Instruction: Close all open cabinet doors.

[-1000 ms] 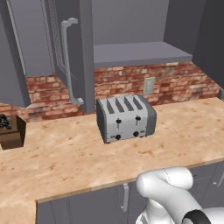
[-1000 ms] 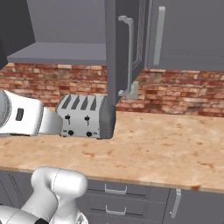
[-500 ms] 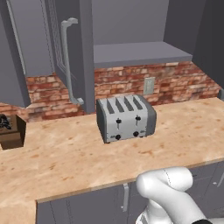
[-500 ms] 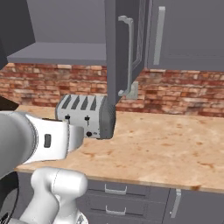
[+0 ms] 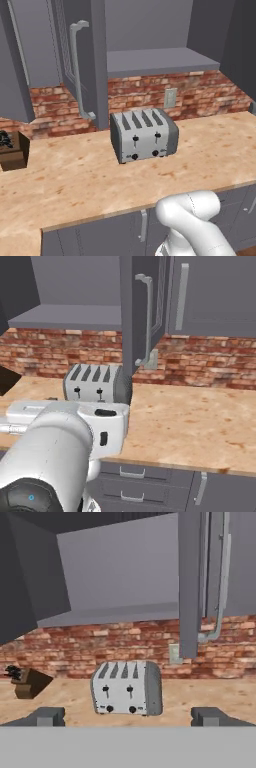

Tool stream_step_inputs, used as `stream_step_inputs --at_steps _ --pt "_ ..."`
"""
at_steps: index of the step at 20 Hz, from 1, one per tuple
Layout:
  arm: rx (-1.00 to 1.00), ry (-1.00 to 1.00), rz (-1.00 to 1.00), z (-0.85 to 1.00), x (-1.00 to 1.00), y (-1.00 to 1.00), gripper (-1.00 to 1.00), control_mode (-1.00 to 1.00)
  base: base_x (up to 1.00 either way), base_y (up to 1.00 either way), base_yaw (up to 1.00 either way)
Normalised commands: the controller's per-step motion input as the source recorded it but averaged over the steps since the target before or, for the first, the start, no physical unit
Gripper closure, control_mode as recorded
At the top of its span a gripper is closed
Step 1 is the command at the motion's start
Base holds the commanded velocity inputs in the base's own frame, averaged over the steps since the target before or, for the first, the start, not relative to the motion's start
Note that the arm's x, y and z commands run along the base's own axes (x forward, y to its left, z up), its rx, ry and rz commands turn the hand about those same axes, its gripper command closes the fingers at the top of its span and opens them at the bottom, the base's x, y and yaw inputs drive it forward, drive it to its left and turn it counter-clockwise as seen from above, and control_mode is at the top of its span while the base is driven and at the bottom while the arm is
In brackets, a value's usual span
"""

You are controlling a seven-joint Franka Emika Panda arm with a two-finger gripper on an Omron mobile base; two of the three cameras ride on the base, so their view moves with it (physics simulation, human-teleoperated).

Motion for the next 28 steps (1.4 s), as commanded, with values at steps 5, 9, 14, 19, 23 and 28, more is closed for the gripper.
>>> stream_step_inputs --at_steps 5,9,14,19,23,28 --pt "0.11 -0.26 0.16 0.12 0.46 -0.36 -1.00 -1.00 0.00 0.00 0.00" --pt "0.08 -0.20 0.16 0.00 0.63 -0.26 -1.00 -1.00 0.00 0.00 0.00" --pt "0.11 -0.14 0.17 0.00 0.82 -0.34 -1.00 -1.00 0.00 0.00 0.00" --pt "0.07 -0.11 0.17 -0.04 0.56 -0.30 -1.00 -1.00 0.00 0.00 0.00" --pt "0.01 -0.03 0.14 -0.06 0.22 -0.16 -1.00 -1.00 0.00 0.00 0.00" --pt "0.00 0.00 0.02 -0.03 0.00 -0.27 -1.00 -1.00 0.00 0.00 0.00"
